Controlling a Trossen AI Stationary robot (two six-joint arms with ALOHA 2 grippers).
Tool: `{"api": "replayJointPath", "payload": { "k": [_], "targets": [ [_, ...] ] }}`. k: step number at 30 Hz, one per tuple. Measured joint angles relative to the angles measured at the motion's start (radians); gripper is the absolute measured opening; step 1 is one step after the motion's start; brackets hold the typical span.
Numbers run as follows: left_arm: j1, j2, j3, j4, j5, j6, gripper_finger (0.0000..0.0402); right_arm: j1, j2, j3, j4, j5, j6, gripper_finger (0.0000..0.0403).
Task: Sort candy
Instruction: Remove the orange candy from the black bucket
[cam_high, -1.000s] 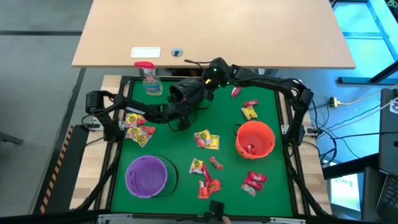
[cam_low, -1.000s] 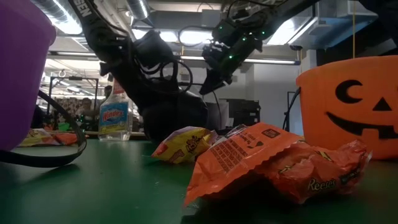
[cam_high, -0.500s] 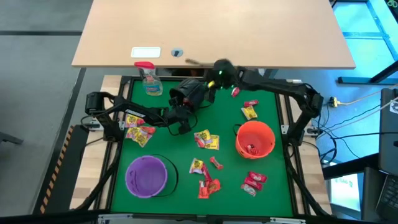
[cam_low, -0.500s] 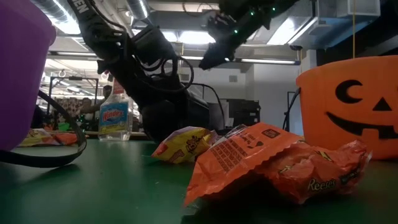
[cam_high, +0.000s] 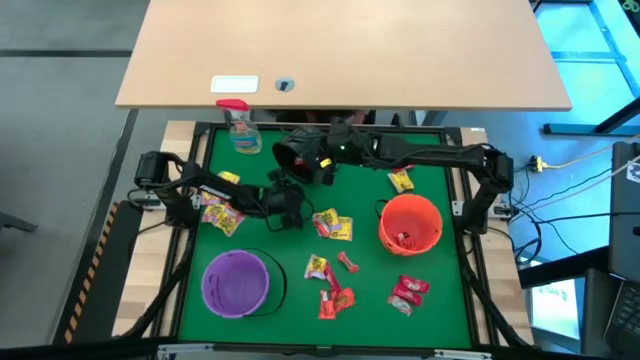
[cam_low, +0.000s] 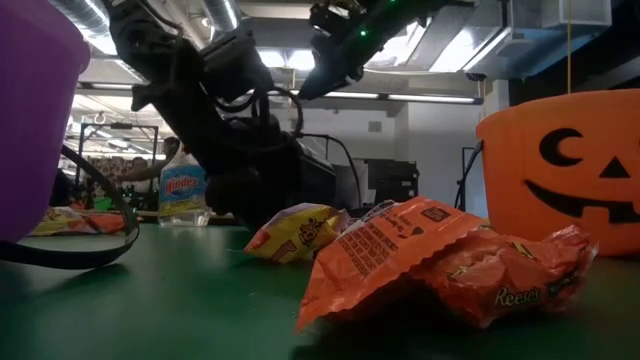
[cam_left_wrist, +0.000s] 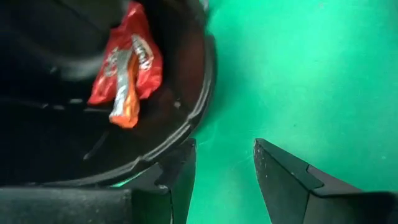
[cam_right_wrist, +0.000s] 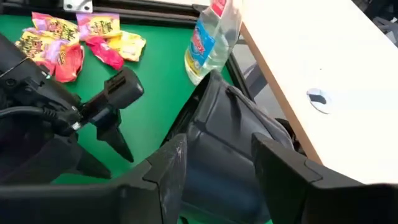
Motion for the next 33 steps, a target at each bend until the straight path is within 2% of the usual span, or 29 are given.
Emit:
{"api": "replayJointPath", "payload": {
  "k": [8,15,20,23,30,33],
  "targets": [
    [0.015,0.000,-0.006,-0.057,-0.083,-0.024,0.0153,-0.001,0.104,0.001,0.036,-0.002,0.021,0.0180],
    [0.051,0.000,-0.076,-0.051,-0.058,-0.099,0.0153,0.013,0.118,0.000,0.088,0.024,0.024,0.0180],
    [0.055,-0.003,-0.127,0.050,-0.053,-0.112,0.0153,0.032,0.135,0.042,0.085,0.062,0.024,0.0180],
    [0.056,-0.002,-0.134,0.099,-0.051,-0.103,0.0153,0.033,0.169,0.069,0.028,0.120,0.023,0.0179],
    [0.072,-0.001,-0.134,0.133,-0.050,-0.076,0.0153,0.031,0.241,0.157,-0.064,0.146,0.035,0.0179],
    [0.081,-0.001,-0.134,0.137,-0.047,-0.076,0.0153,0.033,0.258,0.183,-0.113,0.210,0.052,0.0177]
  ]
}}
